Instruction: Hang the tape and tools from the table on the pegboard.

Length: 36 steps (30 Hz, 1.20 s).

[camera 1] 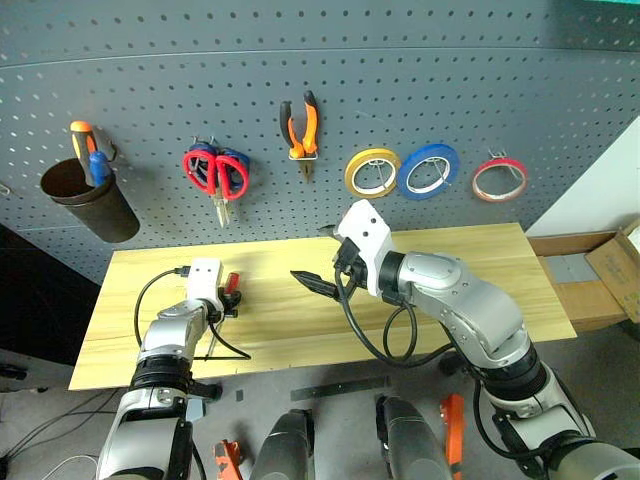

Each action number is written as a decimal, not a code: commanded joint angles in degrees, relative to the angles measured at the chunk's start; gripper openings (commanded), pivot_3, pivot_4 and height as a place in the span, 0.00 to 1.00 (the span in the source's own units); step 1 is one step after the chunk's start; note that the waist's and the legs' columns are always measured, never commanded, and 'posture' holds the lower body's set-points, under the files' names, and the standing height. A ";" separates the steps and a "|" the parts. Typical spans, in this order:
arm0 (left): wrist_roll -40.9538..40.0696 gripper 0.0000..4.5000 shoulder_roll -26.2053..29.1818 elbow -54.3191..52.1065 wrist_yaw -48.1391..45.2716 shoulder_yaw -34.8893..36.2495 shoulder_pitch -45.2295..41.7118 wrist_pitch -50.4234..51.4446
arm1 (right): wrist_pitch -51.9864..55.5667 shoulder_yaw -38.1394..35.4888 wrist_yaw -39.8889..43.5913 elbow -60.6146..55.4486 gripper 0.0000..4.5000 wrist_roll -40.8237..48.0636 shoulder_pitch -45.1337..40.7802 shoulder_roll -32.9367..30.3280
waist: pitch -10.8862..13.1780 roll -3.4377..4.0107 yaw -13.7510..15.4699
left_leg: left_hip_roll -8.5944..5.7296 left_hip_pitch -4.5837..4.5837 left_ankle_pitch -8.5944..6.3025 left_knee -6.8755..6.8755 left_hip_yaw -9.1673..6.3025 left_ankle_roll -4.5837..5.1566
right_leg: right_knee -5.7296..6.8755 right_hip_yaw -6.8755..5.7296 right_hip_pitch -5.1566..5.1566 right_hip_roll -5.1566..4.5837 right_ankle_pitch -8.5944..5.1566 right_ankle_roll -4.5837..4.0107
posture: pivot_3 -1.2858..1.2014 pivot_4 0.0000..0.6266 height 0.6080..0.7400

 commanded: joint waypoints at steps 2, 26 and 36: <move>-0.06 0.19 0.46 -6.38 1.21 1.51 5.73 -0.32 | -1.62 -1.29 1.00 -0.72 1.00 -0.07 -1.59 -0.21 | -0.01 0.01 -0.23 | 0.01 0.03 -0.01 -0.02 -0.01 -0.01 | 0.00 0.03 0.00 0.00 0.00 0.00 | 0.49 0.38 1.00; -5.36 0.19 -0.80 -59.70 11.26 18.19 20.97 -15.03 | -15.79 -10.36 15.37 2.18 1.00 4.75 -11.70 -5.19 | -2.00 -0.25 1.24 | 0.03 -0.04 -0.04 -0.03 0.26 -0.08 | -0.08 -0.04 -0.01 0.05 0.00 -0.01 | 0.52 0.19 1.00; -9.48 0.19 9.22 -52.43 11.23 23.54 2.05 -14.74 | -18.05 -10.51 15.91 5.12 1.00 3.99 -12.99 -5.51 | -3.26 -0.43 1.66 | 0.03 0.01 0.07 0.00 0.30 -0.27 | -0.06 -0.04 0.04 0.11 0.03 -0.05 | 0.52 0.17 1.00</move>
